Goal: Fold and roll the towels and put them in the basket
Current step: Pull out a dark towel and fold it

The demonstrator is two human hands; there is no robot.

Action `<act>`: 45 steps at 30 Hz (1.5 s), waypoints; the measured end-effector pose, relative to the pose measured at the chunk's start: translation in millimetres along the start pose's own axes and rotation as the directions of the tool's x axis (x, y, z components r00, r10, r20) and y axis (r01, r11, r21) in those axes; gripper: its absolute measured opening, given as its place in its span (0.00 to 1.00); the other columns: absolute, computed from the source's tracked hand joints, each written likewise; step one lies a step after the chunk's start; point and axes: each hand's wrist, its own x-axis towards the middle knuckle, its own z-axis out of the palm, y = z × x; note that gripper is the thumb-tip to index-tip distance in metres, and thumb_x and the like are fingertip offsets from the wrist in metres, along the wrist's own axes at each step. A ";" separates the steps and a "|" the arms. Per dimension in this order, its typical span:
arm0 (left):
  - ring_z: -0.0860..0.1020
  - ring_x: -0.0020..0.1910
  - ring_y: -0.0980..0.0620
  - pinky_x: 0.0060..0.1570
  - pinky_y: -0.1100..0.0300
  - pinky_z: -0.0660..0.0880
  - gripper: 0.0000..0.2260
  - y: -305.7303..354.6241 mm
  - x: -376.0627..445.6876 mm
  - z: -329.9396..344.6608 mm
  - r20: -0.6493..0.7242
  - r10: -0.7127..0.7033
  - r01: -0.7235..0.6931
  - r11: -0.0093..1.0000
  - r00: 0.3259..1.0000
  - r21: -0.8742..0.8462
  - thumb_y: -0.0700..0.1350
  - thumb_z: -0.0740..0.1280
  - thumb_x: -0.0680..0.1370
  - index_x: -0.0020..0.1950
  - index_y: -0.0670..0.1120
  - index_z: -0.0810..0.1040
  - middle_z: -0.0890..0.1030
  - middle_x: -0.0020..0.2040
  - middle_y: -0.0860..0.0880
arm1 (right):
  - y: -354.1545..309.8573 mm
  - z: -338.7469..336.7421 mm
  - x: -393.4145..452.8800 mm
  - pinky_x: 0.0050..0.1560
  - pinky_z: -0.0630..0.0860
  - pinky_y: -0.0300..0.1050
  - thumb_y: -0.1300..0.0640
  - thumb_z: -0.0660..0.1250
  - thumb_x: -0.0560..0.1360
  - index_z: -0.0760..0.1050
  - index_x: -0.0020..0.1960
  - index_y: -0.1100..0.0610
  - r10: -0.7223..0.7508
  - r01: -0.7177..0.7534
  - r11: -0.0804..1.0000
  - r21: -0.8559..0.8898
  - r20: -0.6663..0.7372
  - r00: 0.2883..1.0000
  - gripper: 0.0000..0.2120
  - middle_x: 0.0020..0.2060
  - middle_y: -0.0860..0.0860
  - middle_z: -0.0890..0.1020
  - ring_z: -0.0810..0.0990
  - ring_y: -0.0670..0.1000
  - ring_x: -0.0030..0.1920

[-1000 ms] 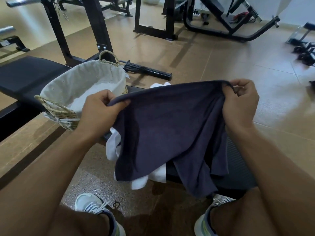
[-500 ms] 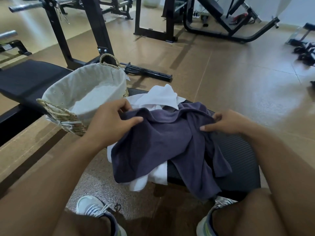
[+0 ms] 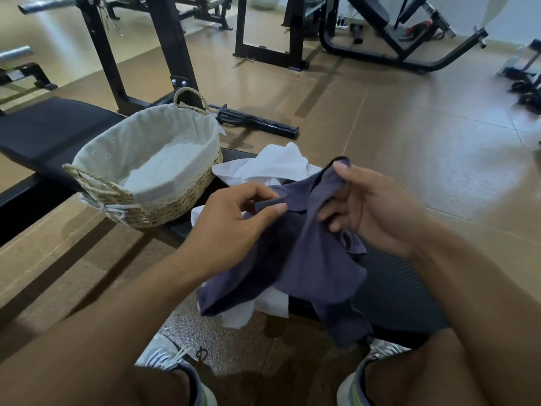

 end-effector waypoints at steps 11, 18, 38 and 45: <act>0.80 0.38 0.60 0.37 0.66 0.75 0.09 7.0 0.1 5.5 -0.057 -0.327 0.283 0.881 0.943 -0.380 0.43 0.67 0.82 0.44 0.49 0.83 0.85 0.39 0.53 | 17.9 24.3 -2.3 0.53 0.83 0.48 0.68 0.75 0.72 0.74 0.67 0.50 -0.329 0.281 0.839 -0.466 -0.025 0.944 0.27 0.60 0.50 0.82 0.86 0.53 0.52; 0.79 0.36 0.51 0.41 0.52 0.75 0.04 10.4 -2.5 3.0 -0.016 -0.343 0.308 0.863 0.939 -0.399 0.40 0.71 0.79 0.44 0.46 0.83 0.85 0.39 0.44 | 28.2 31.3 -4.5 0.55 0.81 0.46 0.56 0.77 0.72 0.74 0.68 0.43 -0.459 0.387 0.402 -0.830 0.183 0.869 0.27 0.64 0.40 0.74 0.76 0.44 0.62; 0.78 0.40 0.42 0.52 0.28 0.77 0.06 15.2 -5.6 -2.8 -0.105 -0.340 0.269 0.868 0.935 -0.418 0.42 0.74 0.76 0.41 0.46 0.79 0.83 0.36 0.35 | 22.2 36.9 -10.1 0.44 0.72 0.38 0.50 0.71 0.74 0.82 0.46 0.44 -0.442 0.285 0.237 -0.929 0.158 0.883 0.02 0.37 0.37 0.81 0.79 0.42 0.44; 0.75 0.41 0.43 0.48 0.45 0.78 0.03 16.8 -6.7 -3.0 -0.009 -0.300 0.263 0.851 0.954 -0.455 0.43 0.72 0.78 0.44 0.49 0.84 0.79 0.40 0.35 | 19.8 36.1 -7.8 0.48 0.74 0.30 0.57 0.74 0.76 0.83 0.46 0.50 -0.463 0.344 0.568 -0.748 0.055 0.885 0.03 0.40 0.41 0.86 0.84 0.40 0.44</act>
